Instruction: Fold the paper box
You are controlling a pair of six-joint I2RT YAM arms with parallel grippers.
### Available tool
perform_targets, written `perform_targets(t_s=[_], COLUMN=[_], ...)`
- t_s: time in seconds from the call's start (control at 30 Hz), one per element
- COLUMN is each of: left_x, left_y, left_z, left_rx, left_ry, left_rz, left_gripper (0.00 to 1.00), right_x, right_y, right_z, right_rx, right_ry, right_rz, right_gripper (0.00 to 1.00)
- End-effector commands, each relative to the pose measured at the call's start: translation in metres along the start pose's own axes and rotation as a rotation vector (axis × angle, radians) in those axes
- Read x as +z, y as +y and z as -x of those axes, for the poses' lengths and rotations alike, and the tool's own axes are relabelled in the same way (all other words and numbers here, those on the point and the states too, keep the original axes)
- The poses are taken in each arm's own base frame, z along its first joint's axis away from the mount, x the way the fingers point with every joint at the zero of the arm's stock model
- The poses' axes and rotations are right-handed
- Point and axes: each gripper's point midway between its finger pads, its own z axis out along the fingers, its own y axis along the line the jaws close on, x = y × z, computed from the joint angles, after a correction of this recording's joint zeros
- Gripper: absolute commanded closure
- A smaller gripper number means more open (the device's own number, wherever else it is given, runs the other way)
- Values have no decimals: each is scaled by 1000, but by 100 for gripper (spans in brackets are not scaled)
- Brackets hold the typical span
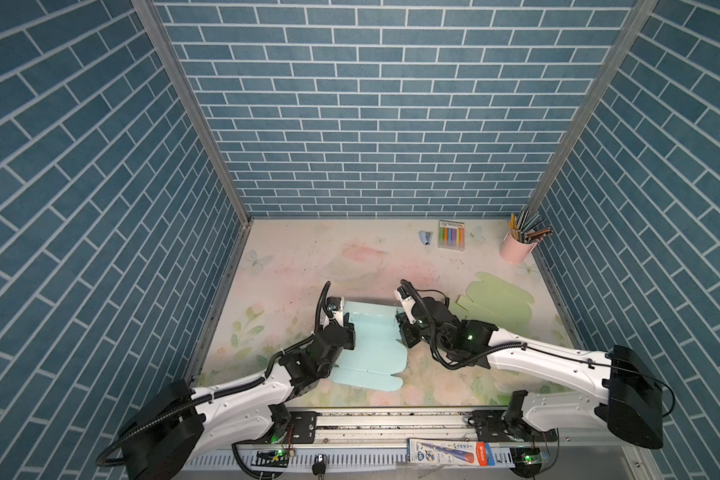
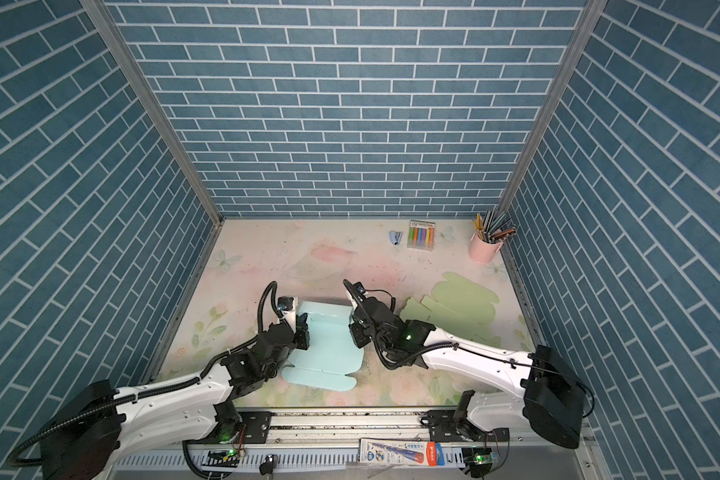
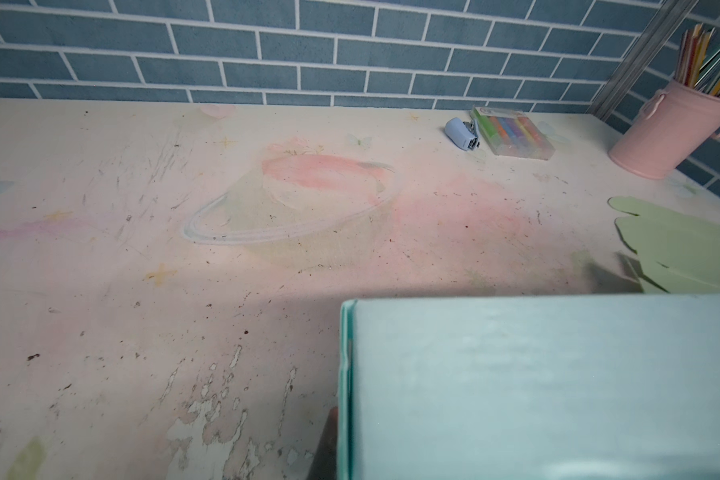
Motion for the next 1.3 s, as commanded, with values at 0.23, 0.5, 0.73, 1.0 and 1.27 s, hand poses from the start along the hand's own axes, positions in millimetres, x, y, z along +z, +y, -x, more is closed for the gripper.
perform_targets(t_s=[0.23,0.5,0.73,1.0,1.27], left_x=[-9,-20,-33,-39,-39], left_y=[12,10,7,-4,-3], left_z=[16,43,59,68,63], left_rx=[-130,-262,-303,-314,-319], left_ry=[4,-45,-85,-110,-107], left_rz=[-49,-177,-236,-307,-310], left_gripper=[100,100,100,100,100], right_x=[-80,-97,-95,-86,-83], right_y=[16,22,18,15,24], right_z=[30,25,18,23,27], right_rx=[-38,-1,67,93,93], right_ry=[-382,-528,-579,-574,-566], right_rz=[239,367,440,435,480], right_gripper=[100,100,100,90,94])
